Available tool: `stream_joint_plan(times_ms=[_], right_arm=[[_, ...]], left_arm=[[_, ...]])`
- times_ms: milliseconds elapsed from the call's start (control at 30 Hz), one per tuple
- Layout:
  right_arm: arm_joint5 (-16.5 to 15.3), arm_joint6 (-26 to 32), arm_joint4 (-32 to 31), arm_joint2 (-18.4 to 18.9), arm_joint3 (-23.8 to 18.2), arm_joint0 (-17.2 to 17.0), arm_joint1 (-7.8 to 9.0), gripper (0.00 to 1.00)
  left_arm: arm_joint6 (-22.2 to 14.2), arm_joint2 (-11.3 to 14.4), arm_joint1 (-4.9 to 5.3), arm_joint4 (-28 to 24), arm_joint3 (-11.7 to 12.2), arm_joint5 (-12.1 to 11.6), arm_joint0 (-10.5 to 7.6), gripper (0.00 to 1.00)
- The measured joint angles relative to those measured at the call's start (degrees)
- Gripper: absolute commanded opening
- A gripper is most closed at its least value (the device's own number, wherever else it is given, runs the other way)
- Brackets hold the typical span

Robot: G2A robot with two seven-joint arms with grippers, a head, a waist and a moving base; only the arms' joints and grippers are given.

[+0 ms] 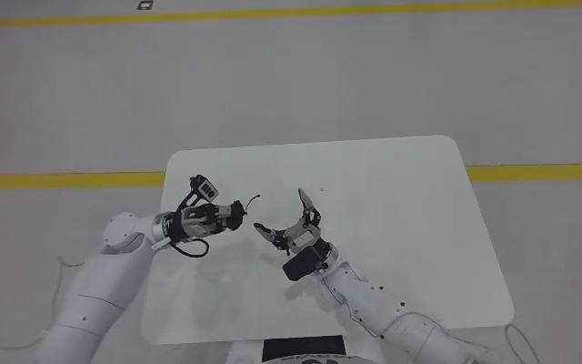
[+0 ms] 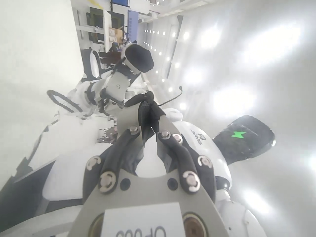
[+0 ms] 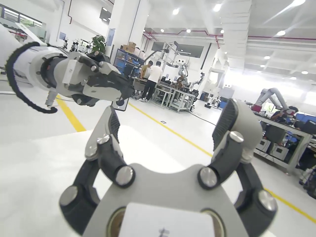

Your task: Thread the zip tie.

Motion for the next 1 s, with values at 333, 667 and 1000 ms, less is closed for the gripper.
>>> stream_joint_plan(times_ms=[333, 667, 1000], right_arm=[[0.0, -0.2, 0.0, -3.4, 0.9, 5.5, 2.35, 1.00], [0.0, -0.4, 0.0, -5.3, 0.7, 7.2, 3.23, 1.00], [0.0, 0.5, 0.0, -5.9, 0.3, 8.2, 3.48, 1.00]], left_arm=[[-0.2, 2.1, -0.96, -4.2, 2.6, 2.3, -2.32, 0.00], [0.9, 3.1, -1.34, -3.8, 3.1, 1.8, -3.23, 0.00], [4.8, 4.9, -2.33, -7.3, 0.5, 2.5, -3.11, 0.00]])
